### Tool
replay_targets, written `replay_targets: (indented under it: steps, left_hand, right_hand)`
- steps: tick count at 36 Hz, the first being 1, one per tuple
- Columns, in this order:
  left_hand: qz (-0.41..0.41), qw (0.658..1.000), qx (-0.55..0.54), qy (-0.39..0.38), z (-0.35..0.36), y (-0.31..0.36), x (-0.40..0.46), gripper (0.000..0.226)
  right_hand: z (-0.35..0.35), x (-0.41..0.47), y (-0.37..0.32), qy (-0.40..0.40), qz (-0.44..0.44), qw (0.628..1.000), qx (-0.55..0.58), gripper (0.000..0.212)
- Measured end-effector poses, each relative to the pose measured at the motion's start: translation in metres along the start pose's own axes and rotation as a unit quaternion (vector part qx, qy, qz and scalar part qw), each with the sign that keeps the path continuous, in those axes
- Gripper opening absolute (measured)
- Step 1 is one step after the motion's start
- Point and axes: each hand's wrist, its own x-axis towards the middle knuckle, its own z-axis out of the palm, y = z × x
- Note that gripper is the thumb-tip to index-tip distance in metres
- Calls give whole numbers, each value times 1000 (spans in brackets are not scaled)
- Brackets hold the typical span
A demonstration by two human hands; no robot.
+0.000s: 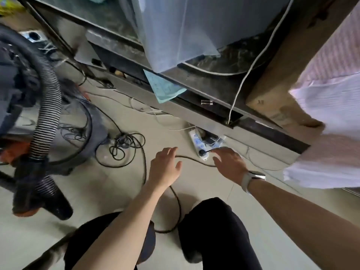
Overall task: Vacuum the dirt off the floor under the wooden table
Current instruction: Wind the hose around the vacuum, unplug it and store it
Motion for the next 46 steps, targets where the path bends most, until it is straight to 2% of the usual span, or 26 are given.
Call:
replay_targets:
  steps: [5,8,13,17,22,26,32,39,42,46]
  left_hand:
    - [40,999,9,0,95,-35,89,56]
    - [82,996,18,11,159,-47,139,62]
    - [145,986,75,-9,250,-55,202,72]
    - [207,975,58,48,294,-51,232,74]
    - [229,968,57,88,302,-58,243,66]
    - [227,967,63,92,298,-73,237,76]
    - [220,967,89,96,296,-76,242,81]
    - [211,968,96,101,301,-76,242,75]
    - [215,966,94,113,302,-77,246,74]
    - [217,969,79,87,300,-77,249,74]
  right_hand:
    - [70,92,24,-12,-25,992,-122,40]
    - [114,140,41,-25,-12,985,-172,41]
    - [181,193,72,5,24,984,-179,36]
    - [205,209,83,38,83,991,-96,38]
    - [214,210,85,67,93,993,-8,37]
    - [229,213,70,69,90,993,36,38]
    - [228,215,66,77,79,994,-15,40]
    - [215,209,63,75,48,991,-98,39]
    - [202,208,61,106,66,990,-70,41]
    - [172,203,73,132,80,987,-33,45]
